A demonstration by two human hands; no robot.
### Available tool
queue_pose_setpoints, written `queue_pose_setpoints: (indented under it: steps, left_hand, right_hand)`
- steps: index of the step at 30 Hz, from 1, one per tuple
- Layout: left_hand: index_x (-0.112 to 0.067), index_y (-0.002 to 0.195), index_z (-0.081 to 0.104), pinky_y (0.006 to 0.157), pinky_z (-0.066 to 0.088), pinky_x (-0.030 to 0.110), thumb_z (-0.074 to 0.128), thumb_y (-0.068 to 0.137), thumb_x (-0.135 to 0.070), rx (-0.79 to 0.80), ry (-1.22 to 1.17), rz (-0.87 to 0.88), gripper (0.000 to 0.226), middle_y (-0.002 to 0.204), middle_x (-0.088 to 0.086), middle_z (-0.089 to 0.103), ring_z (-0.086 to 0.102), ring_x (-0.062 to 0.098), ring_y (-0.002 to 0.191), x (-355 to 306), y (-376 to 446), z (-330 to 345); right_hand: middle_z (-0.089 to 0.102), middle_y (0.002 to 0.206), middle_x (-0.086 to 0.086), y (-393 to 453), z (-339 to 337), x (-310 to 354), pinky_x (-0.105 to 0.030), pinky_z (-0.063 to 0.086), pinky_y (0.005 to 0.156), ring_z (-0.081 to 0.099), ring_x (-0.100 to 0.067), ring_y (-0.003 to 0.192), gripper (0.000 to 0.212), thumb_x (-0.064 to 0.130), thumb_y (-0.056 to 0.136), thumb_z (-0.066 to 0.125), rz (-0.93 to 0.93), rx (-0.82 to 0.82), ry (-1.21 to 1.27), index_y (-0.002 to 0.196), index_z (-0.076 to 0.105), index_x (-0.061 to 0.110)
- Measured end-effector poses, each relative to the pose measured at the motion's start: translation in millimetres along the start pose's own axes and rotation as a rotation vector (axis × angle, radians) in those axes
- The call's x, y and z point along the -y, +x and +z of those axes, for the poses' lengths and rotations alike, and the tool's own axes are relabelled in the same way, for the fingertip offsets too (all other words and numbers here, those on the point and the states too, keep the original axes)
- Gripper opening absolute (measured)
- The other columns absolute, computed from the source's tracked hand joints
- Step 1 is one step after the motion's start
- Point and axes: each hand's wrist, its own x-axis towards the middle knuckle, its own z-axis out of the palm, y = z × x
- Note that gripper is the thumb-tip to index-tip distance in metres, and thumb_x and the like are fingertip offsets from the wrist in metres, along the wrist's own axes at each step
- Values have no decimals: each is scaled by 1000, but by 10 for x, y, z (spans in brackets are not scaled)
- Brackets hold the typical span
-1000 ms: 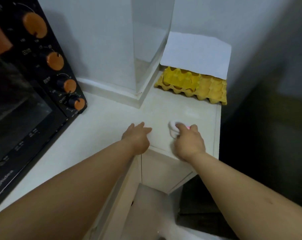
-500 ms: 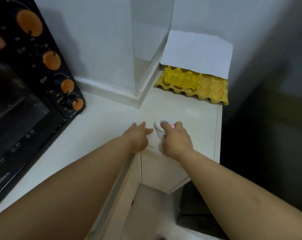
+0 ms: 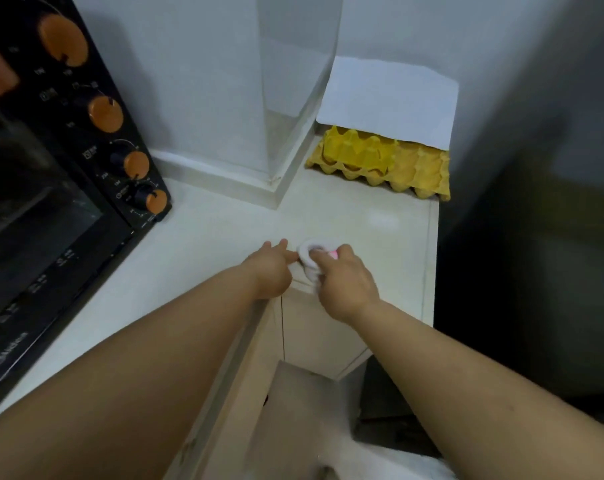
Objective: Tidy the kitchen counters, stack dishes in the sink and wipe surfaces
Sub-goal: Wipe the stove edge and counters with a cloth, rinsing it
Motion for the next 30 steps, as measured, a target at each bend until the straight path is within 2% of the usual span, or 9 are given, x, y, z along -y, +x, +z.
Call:
queue_pose_setpoints:
  steps: [2,4,7,11,13,15,19,26,30]
  left_hand:
    - [-24,152,11,121,8,39,31,93,5,17,5,-19,69,161,3,-8,-5,25,148,-17,-47,-1]
    - [-21,152,11,121,7,35,30,95,3,23,6,-22,65,161,4,-8,-2,25,148,-18,-125,0]
    - [-17,151,20,118,10,27,32,95,1,23,-31,-5,60,161,4,-2,9,22,148,27,-204,-9]
    - [-17,150,25,117,9,25,31,94,3,12,-40,-4,60,161,2,1,11,20,148,50,-286,-6]
    - [-17,151,23,117,11,27,30,94,4,8,-31,-6,61,161,1,0,11,21,148,34,-292,0]
    - [-18,151,21,117,12,28,30,95,4,0,-17,-13,61,161,1,-2,11,22,148,14,-288,-1]
    - [-19,152,18,118,10,29,31,95,2,8,0,-13,62,161,1,-4,8,22,148,14,-288,29]
    - [-22,150,24,115,19,28,37,92,2,5,32,17,64,161,4,3,21,22,145,60,-247,6]
    - [-19,152,17,120,10,30,33,95,1,48,58,-7,63,161,3,-3,9,22,148,54,-233,-5]
  right_hand:
    - [49,113,-11,-126,-126,-111,-28,43,76,54,-31,97,46,10,90,47,64,103,75,132,51,28]
    - [55,85,-16,-192,-422,-147,-25,44,54,55,-29,68,32,4,91,43,255,196,599,116,59,14]
    - [55,62,-17,-135,-786,-214,-24,42,49,52,-25,54,26,-9,85,36,422,68,1044,96,58,1]
    - [58,95,-15,-81,-847,-317,-33,46,74,55,-30,87,28,2,88,40,581,-11,725,112,53,7]
    - [46,130,-16,-152,-785,-331,-39,42,96,43,-33,120,43,14,91,40,708,-135,415,134,41,14]
    - [30,143,-14,-241,-698,-243,-42,34,102,28,-35,131,51,29,93,41,636,-213,302,143,32,25]
    - [27,132,-13,-145,-313,-126,-40,39,96,32,-36,122,58,51,89,50,535,-73,209,138,35,26]
    - [33,129,-14,52,55,403,-36,42,87,42,-34,111,65,26,86,62,155,-24,5,143,31,22]
    - [36,121,-14,-298,-124,-162,-39,43,88,45,-34,106,46,24,86,59,409,-112,11,129,45,17]
